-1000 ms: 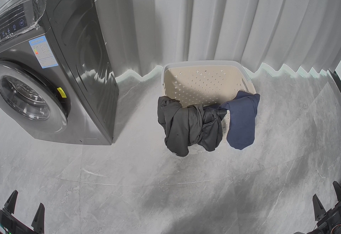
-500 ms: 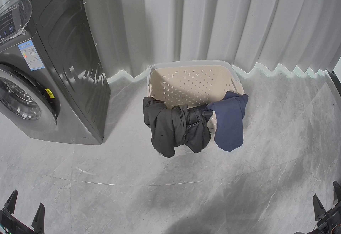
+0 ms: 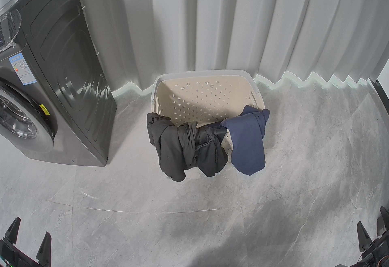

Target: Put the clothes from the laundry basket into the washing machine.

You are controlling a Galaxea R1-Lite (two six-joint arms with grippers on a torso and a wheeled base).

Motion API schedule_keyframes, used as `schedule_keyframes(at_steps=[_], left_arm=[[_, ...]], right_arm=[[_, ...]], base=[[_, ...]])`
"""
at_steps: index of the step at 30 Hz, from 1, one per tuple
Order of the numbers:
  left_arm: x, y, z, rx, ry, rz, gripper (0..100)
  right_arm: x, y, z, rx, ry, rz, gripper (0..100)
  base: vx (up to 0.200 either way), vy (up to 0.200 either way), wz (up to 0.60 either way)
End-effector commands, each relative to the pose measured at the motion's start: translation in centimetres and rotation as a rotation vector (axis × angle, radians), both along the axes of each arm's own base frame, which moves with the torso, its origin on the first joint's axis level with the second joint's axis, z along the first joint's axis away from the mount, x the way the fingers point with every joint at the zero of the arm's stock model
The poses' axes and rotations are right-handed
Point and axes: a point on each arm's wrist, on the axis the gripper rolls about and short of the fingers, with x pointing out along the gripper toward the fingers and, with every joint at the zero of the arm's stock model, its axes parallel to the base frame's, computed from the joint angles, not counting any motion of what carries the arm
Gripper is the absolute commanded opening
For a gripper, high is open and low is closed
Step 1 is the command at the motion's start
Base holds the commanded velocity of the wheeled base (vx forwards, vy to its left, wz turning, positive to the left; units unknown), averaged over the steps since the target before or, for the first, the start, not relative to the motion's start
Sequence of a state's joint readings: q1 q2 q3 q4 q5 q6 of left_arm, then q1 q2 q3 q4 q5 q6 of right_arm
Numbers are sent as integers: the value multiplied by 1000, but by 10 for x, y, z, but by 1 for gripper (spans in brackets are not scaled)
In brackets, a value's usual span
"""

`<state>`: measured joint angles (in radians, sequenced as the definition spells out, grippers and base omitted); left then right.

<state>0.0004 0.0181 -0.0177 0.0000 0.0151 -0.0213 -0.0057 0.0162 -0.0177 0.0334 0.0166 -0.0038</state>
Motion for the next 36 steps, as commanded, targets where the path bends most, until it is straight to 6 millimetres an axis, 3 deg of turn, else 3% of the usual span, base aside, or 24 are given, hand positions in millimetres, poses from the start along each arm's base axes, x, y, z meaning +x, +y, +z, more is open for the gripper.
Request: schedule_keyframes(at_steps=[1,5,17,36], left_arm=[[0,0,-5,-2,0,1,100],[0,0,-5,-2,0,0,100],[0,0,-5,0,0,1,100],[0,0,-5,0,0,-2,100]], right_arm=[[0,0,-2,-1,-3,1,100],[0,0,-2,-1,-3,1,100],[0,0,-2,-1,-3,1,100],[0,0,-2,-1,-3,1,100]], base=[[0,-200,0],[0,-200,0],[0,0,0],[200,0,0]])
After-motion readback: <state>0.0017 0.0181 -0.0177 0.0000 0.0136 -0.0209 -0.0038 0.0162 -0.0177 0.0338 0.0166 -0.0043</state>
